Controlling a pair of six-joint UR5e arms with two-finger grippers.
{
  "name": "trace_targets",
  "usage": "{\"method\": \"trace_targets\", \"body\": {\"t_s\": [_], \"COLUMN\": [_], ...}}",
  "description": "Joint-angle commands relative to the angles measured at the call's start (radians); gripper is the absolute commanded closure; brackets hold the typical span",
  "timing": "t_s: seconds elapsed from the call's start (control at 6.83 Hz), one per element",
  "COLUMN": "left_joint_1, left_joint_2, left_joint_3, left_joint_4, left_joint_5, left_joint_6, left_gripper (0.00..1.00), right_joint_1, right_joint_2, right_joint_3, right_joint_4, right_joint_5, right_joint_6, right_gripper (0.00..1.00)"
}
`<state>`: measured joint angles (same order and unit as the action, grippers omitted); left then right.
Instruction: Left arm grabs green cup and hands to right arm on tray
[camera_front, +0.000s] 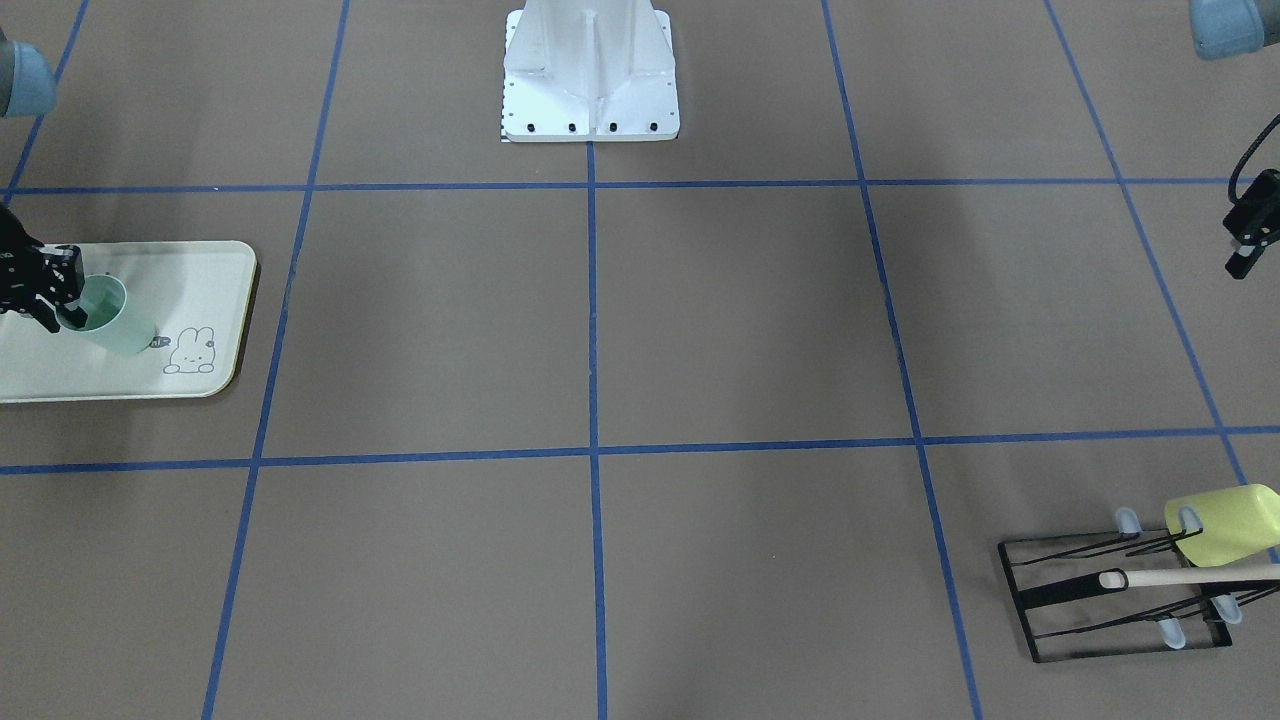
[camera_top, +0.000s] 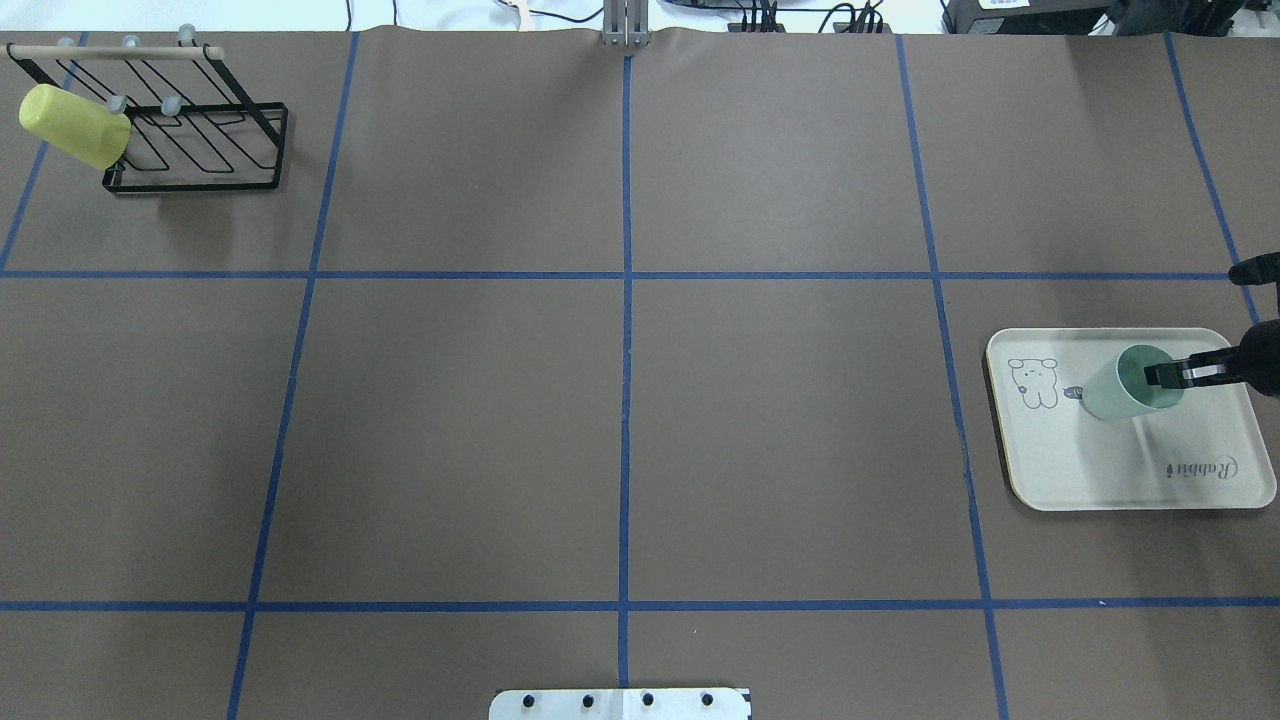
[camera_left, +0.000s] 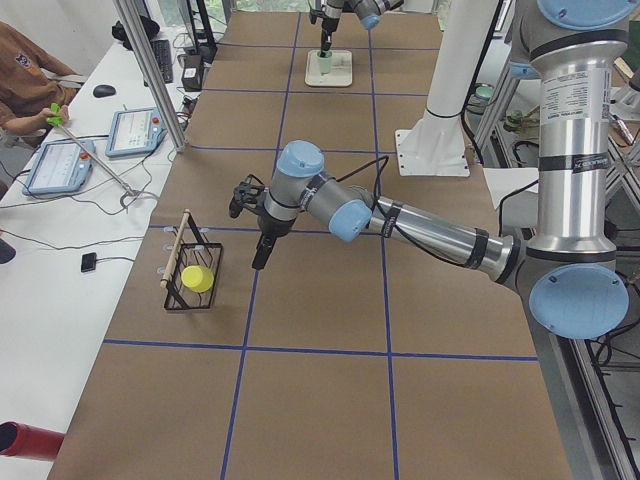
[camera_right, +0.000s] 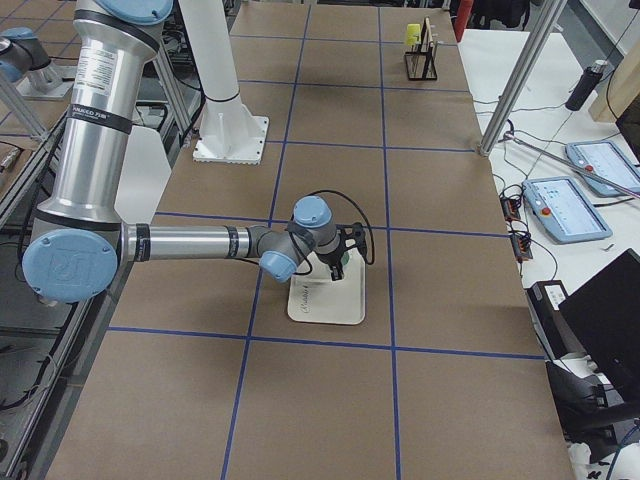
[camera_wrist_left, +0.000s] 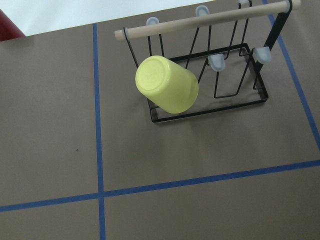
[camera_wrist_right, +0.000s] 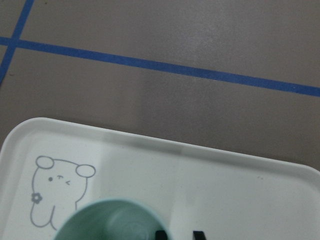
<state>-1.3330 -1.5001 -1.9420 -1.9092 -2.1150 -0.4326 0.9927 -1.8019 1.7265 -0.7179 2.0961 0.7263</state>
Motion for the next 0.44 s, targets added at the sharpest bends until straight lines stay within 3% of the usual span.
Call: {"method": "trace_targets", "body": {"t_s": [0.0,0.29], "left_joint_1": [0.000,0.002], "left_joint_2": [-0.005,-0.005], "left_joint_3": [0.000,0.000], "left_joint_4": [0.013,0.015], "left_joint_5": [0.003,0.001], "left_joint_6": [0.000,0.000], "left_gripper": [0.00,0.00], "right_joint_1": [0.120,0.165], "right_joint_2": [0.013,0.032], "right_joint_3": [0.021,0.050], "right_joint_4": [-0.060,-0.118], "right_joint_5": [0.167,0.226], "right_joint_6": [-0.011,-0.013], "right_gripper": [0.00,0.00]}}
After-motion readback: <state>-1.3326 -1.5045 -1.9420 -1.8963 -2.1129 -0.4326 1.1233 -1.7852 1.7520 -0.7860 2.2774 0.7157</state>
